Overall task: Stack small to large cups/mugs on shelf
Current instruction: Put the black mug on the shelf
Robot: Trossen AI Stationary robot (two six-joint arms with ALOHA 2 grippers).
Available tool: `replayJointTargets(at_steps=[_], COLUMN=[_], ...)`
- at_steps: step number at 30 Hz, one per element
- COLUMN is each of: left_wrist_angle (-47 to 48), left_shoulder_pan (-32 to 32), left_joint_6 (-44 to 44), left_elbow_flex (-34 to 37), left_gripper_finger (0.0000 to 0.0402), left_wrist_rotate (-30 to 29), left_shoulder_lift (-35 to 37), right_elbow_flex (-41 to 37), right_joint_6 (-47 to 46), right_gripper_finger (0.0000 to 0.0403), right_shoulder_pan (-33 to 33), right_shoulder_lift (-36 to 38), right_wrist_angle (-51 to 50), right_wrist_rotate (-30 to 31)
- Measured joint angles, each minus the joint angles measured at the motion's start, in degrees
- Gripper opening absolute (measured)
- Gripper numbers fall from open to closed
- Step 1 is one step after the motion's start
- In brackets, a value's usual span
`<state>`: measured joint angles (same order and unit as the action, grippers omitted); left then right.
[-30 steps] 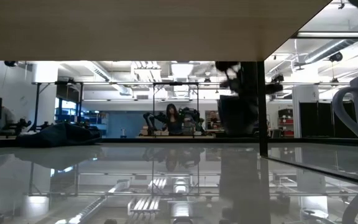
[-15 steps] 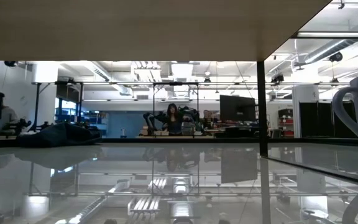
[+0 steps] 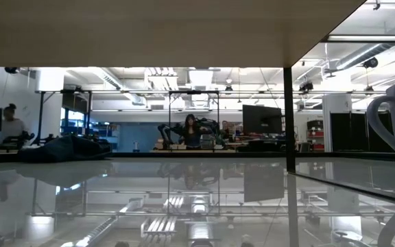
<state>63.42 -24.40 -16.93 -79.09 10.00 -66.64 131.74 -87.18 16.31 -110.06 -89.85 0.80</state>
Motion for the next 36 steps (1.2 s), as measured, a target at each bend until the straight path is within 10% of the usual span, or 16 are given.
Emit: replayJointTargets(at_steps=[36], left_wrist_angle=[0.02], left_shoulder_pan=[0.07], left_joint_6=[3.09], left_elbow_flex=[0.00], left_gripper_finger=[0.0095], left_wrist_rotate=[-6.12], left_shoulder_lift=[3.88], right_elbow_flex=[2.91], right_joint_6=[-9.92], right_gripper_finger=[0.0029], right_shoulder_pan=[4.81], right_shoulder_lift=[-9.57], right_wrist_angle=[6.61], right_wrist_rotate=[-2.26])
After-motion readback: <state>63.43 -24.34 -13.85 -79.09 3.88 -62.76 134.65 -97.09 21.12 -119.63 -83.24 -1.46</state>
